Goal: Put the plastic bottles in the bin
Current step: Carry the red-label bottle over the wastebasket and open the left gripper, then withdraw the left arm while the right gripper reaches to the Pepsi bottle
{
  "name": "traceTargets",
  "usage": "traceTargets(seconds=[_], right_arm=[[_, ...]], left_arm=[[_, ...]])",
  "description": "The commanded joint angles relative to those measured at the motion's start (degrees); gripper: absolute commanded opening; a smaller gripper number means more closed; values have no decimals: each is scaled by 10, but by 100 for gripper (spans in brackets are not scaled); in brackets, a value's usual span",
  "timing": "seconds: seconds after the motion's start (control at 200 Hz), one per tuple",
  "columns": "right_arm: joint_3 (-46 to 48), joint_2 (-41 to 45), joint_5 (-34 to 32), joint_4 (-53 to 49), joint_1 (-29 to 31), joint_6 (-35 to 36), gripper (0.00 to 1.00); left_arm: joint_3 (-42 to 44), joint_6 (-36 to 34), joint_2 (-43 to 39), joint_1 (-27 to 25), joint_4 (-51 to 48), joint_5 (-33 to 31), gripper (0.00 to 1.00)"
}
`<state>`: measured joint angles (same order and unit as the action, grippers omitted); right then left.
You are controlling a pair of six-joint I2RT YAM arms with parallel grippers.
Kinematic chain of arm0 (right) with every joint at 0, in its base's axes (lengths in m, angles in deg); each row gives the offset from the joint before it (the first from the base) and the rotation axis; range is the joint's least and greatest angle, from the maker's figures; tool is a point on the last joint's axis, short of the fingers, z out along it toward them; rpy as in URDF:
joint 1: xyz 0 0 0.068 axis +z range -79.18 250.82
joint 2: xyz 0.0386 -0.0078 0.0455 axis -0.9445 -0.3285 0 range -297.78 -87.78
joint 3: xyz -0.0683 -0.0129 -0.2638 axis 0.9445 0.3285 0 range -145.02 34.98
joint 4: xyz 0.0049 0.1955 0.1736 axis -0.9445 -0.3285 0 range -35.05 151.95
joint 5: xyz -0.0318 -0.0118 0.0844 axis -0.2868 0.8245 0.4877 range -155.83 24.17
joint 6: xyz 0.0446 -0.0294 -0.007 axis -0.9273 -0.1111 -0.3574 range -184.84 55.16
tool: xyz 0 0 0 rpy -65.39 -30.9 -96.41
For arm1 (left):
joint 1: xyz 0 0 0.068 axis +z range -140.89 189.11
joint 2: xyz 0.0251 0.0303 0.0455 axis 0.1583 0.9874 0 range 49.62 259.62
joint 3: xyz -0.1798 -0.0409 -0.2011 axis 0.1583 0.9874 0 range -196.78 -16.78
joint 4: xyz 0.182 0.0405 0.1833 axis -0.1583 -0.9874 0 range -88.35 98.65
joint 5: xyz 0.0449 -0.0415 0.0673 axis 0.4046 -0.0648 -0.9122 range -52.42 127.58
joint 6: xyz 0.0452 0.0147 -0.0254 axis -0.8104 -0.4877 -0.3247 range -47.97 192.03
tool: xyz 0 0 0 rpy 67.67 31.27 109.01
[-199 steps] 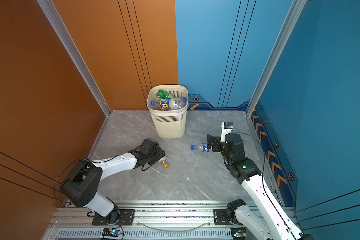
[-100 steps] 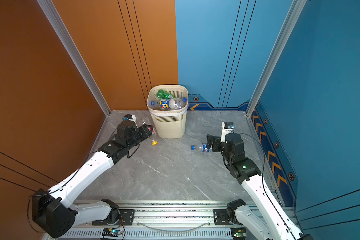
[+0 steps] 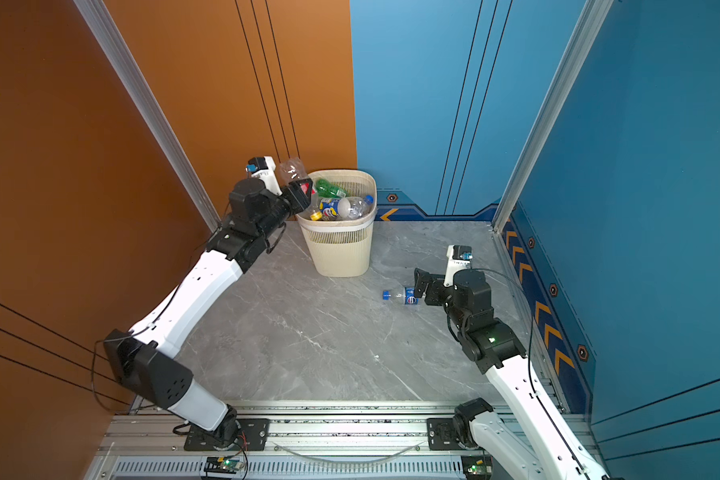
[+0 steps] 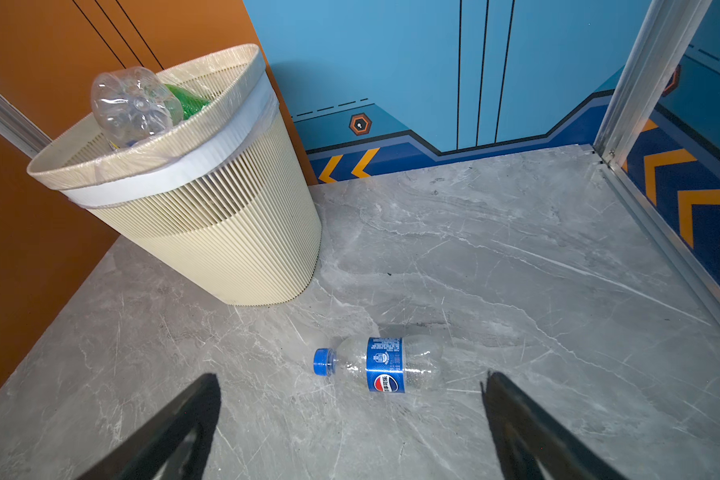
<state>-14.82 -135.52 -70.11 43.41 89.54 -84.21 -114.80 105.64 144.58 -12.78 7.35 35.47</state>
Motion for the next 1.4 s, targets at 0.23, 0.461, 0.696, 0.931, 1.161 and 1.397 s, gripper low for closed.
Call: traceTargets(seconds=[0.23, 0.461, 0.696, 0.931, 1.161, 1.397], right_arm=[[15, 21, 5, -21, -4, -21, 100], [19, 29, 4, -25, -5, -25, 100], [20, 32, 0, -28, -7, -23, 100], [17, 23, 5, -25, -10, -25, 100], [12, 2, 10, -24, -11, -42, 100], [8, -41, -4, -61, -12, -115, 100]], left_arm=[[-219, 2, 174, 17, 31, 44, 48], [-402, 10, 302, 18, -28, 52, 50], [-559, 16, 408, 19, -124, 63, 54], [-528, 10, 374, 31, -163, 80, 98], [-448, -7, 269, 55, -154, 102, 98], [-156, -75, 50, 59, -62, 77, 98]])
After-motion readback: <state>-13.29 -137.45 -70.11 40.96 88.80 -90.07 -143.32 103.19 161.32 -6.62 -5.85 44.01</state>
